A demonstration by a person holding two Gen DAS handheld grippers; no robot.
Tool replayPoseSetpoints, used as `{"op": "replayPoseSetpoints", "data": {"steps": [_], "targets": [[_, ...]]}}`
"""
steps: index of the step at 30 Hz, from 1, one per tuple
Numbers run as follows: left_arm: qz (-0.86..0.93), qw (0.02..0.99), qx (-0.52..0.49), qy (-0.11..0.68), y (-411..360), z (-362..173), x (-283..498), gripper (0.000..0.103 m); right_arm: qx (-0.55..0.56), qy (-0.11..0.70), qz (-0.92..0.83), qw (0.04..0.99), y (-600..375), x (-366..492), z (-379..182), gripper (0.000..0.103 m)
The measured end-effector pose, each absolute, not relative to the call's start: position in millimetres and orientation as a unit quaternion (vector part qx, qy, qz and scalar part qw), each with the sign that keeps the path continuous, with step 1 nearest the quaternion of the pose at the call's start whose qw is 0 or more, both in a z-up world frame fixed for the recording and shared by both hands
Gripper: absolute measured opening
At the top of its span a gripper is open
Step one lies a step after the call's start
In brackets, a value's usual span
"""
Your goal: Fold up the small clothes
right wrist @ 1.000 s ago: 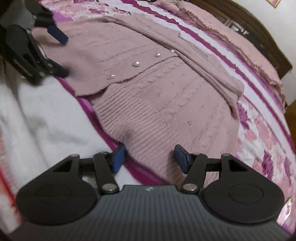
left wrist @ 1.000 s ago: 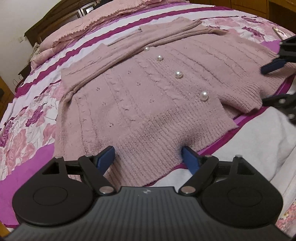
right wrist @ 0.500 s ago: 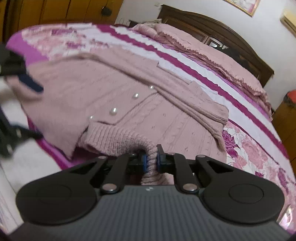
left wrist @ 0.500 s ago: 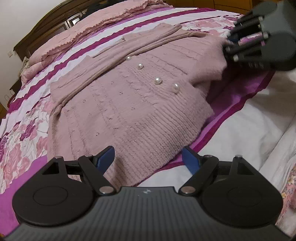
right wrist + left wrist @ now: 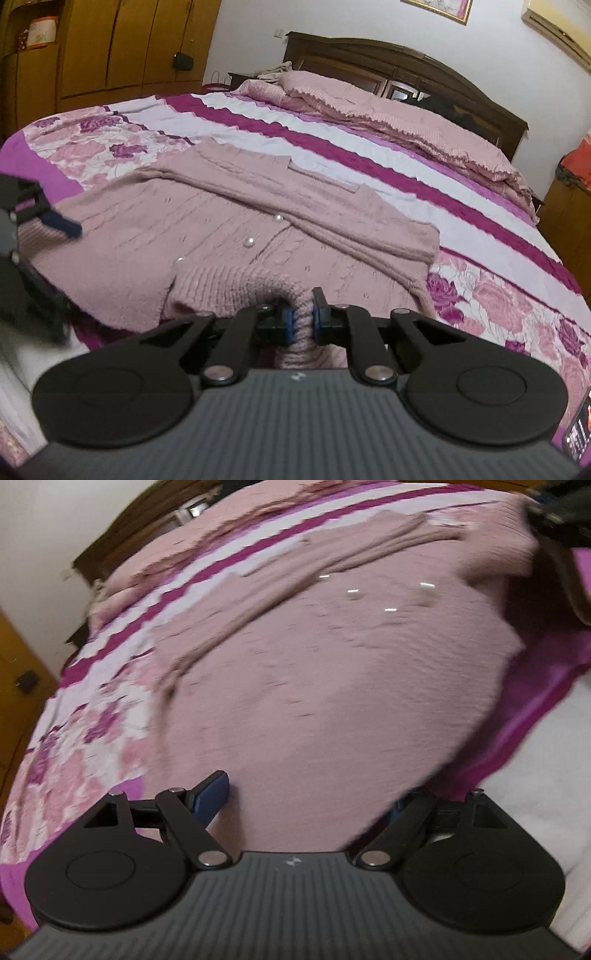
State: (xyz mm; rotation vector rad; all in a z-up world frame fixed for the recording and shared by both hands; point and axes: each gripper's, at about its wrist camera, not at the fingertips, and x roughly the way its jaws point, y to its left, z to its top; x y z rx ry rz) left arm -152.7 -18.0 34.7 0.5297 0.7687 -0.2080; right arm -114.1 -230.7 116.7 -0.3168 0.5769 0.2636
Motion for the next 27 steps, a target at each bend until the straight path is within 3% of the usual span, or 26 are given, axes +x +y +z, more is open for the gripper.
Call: {"op": "replayPoseSetpoints", "data": {"steps": [7, 12, 27], "targets": [[-0.068, 0.905, 0.208, 0.364, 8, 42, -142, 0.082, -0.124, 0.347, 0.118, 0.922, -242, -119, 82, 0.014], [-0.053, 0.915, 0.178, 0.359, 16, 47, -134, 0.060, -0.118, 0.364, 0.104, 0.918, -251, -128, 64, 0.014], [-0.071, 0.912, 0.165, 0.369, 16, 42, -132, 0.061, -0.098, 0.371, 0.096, 0.919, -252, -125, 56, 0.015]]}}
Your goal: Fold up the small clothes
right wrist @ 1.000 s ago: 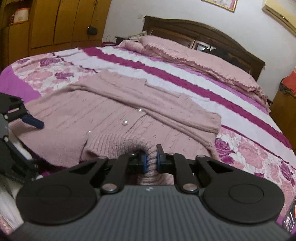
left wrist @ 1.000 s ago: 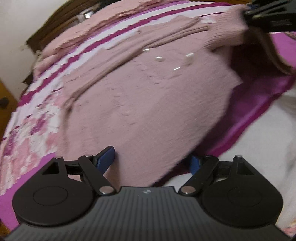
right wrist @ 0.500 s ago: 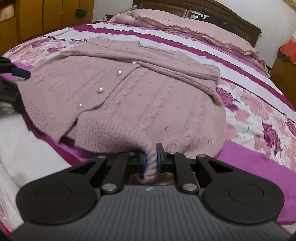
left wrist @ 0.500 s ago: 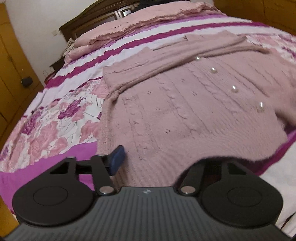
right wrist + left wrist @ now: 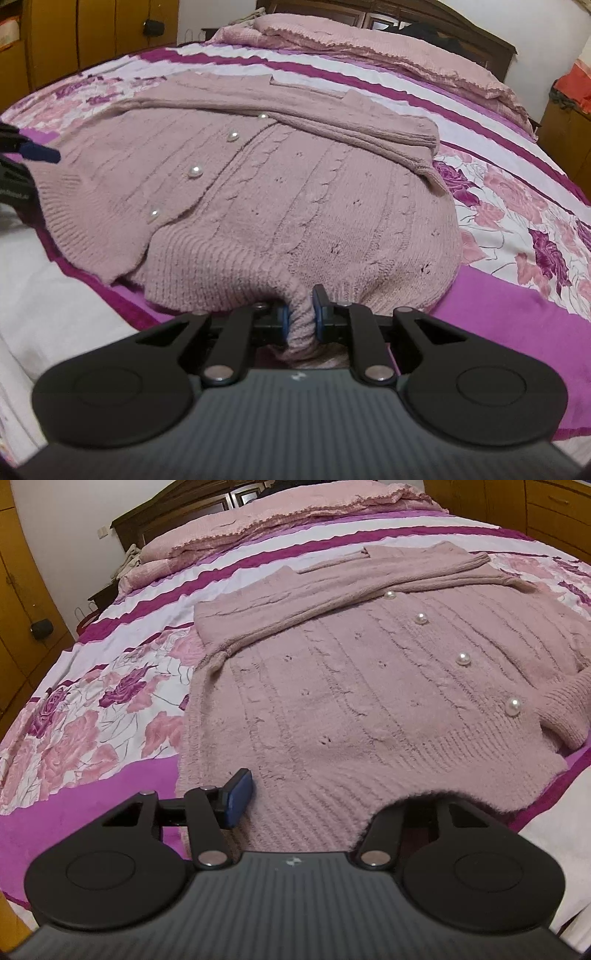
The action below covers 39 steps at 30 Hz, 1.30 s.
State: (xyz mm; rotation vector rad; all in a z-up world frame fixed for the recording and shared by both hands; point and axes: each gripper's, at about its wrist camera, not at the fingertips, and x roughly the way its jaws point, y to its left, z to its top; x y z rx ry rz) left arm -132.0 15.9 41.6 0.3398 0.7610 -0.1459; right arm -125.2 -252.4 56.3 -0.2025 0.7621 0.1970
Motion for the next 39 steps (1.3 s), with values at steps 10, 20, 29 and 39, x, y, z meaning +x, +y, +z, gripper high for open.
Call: {"op": "replayPoseSetpoints", "data": {"steps": [10, 20, 29, 39], "targets": [[-0.108, 0.917, 0.174, 0.343, 9, 46, -141, 0.009, -0.080, 0.320, 0.091, 0.939, -256, -132, 69, 0.013], [-0.094, 0.943, 0.131, 0.289, 11, 85, -133, 0.007, -0.080, 0.236, 0.067, 0.966, -254, -124, 102, 0.011], [-0.062, 0.959, 0.118, 0.251, 2, 119, -98, 0.006, -0.071, 0.193, 0.047, 0.977, -256, -89, 129, 0.011], [-0.033, 0.973, 0.120, 0.194, -11, 158, -38, 0.006, -0.085, 0.157, 0.034, 0.983, -256, -36, 156, 0.011]]}}
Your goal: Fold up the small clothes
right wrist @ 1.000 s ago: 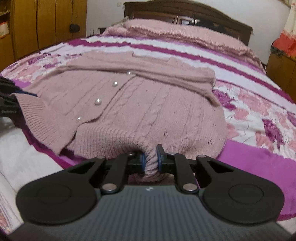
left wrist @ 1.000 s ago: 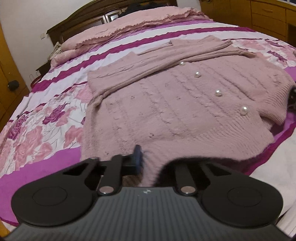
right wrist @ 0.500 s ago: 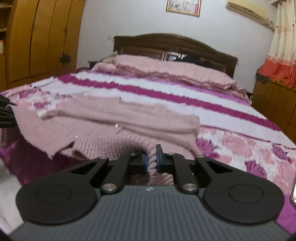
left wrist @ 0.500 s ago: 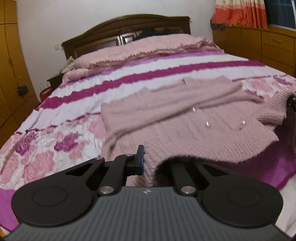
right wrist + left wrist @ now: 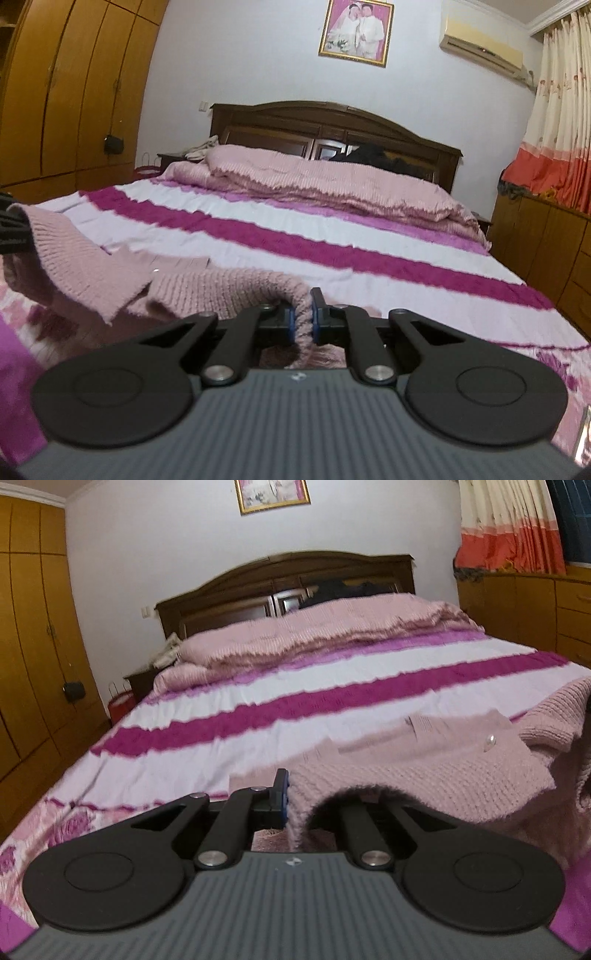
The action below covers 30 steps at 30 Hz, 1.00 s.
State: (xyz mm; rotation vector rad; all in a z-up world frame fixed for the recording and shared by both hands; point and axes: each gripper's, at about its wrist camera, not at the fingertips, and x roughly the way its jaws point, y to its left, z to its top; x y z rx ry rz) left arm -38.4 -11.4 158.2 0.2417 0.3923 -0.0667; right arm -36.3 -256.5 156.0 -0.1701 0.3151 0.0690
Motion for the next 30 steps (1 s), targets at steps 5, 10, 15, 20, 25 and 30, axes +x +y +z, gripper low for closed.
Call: {"op": "replayPoseSetpoints", "data": {"steps": [5, 10, 15, 20, 25, 30], "targets": [[-0.024, 0.975, 0.128, 0.181, -18, 170, -3, 0.006, -0.089, 0.147, 0.031, 0.985, -259, -1, 165, 0.011], [-0.010, 0.976, 0.133, 0.174, -23, 174, 39, 0.006, -0.098, 0.139, 0.030, 0.985, -257, 34, 172, 0.011], [0.004, 0.974, 0.123, 0.188, -22, 167, 88, 0.006, -0.108, 0.147, 0.028, 0.983, -252, 76, 166, 0.011], [0.008, 0.966, 0.125, 0.228, -24, 137, 142, 0.006, -0.125, 0.178, 0.022, 0.976, -247, 116, 140, 0.011], [0.008, 0.953, 0.117, 0.279, -21, 95, 193, 0.006, -0.143, 0.221, 0.021, 0.964, -244, 153, 105, 0.011], [0.013, 0.935, 0.084, 0.343, -10, 59, 237, 0.007, -0.165, 0.261, 0.027, 0.951, -244, 181, 72, 0.012]]}}
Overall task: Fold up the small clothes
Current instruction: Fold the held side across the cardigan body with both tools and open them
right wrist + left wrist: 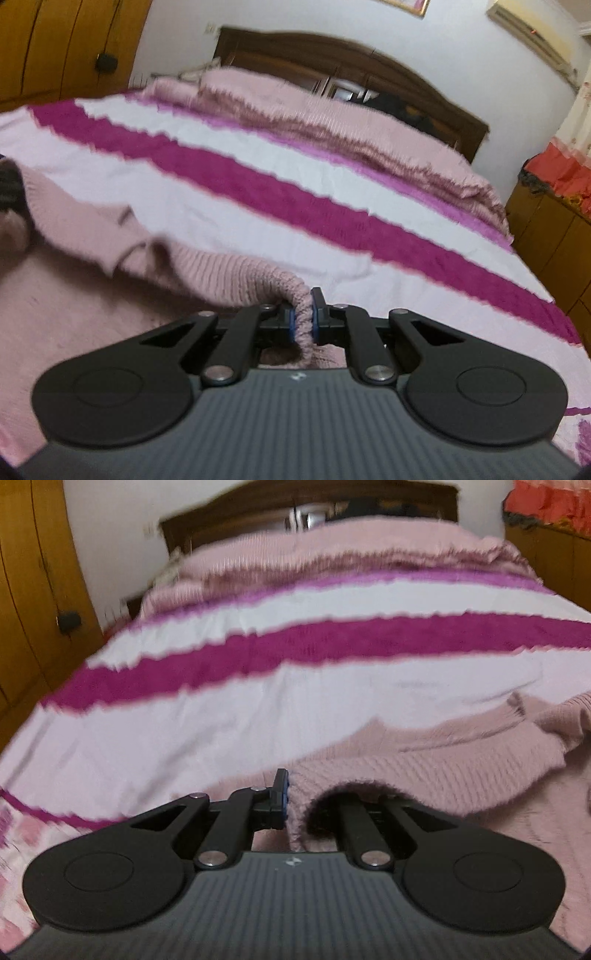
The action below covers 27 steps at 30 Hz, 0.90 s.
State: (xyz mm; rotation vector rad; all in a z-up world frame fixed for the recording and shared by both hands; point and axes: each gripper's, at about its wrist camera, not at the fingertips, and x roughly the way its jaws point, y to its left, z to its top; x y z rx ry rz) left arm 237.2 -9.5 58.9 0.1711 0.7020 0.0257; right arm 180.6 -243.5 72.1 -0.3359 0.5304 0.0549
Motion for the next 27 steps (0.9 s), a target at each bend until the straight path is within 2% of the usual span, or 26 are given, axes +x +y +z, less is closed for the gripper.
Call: {"op": "replayPoseSetpoints", "data": {"steps": [5, 9, 10, 12, 14, 17, 27], "targets": [[0.012, 0.929, 0.073, 0.362, -4, 39, 249, 0.008, -0.132, 0.308, 0.042, 0.941, -251, 199, 49, 0.014], [0.011, 0.928, 0.093, 0.361, -5, 41, 245, 0.019, -0.122, 0.309, 0.047, 0.942, -254, 197, 48, 0.014], [0.010, 0.928, 0.092, 0.362, -5, 43, 242, 0.021, -0.120, 0.310, 0.047, 0.942, -255, 197, 49, 0.018], [0.008, 0.927, 0.089, 0.364, -2, 50, 235, 0.034, -0.110, 0.312, 0.042, 0.943, -259, 194, 54, 0.035], [0.003, 0.927, 0.090, 0.363, 0, 58, 225, 0.043, -0.094, 0.310, 0.038, 0.945, -265, 190, 61, 0.059], [-0.008, 0.927, 0.099, 0.361, 1, 68, 208, 0.051, -0.079, 0.302, 0.045, 0.949, -275, 178, 73, 0.060], [-0.048, 0.928, 0.140, 0.342, -7, 95, 151, 0.055, -0.098, 0.274, 0.074, 0.954, -287, 132, 101, 0.060]]}}
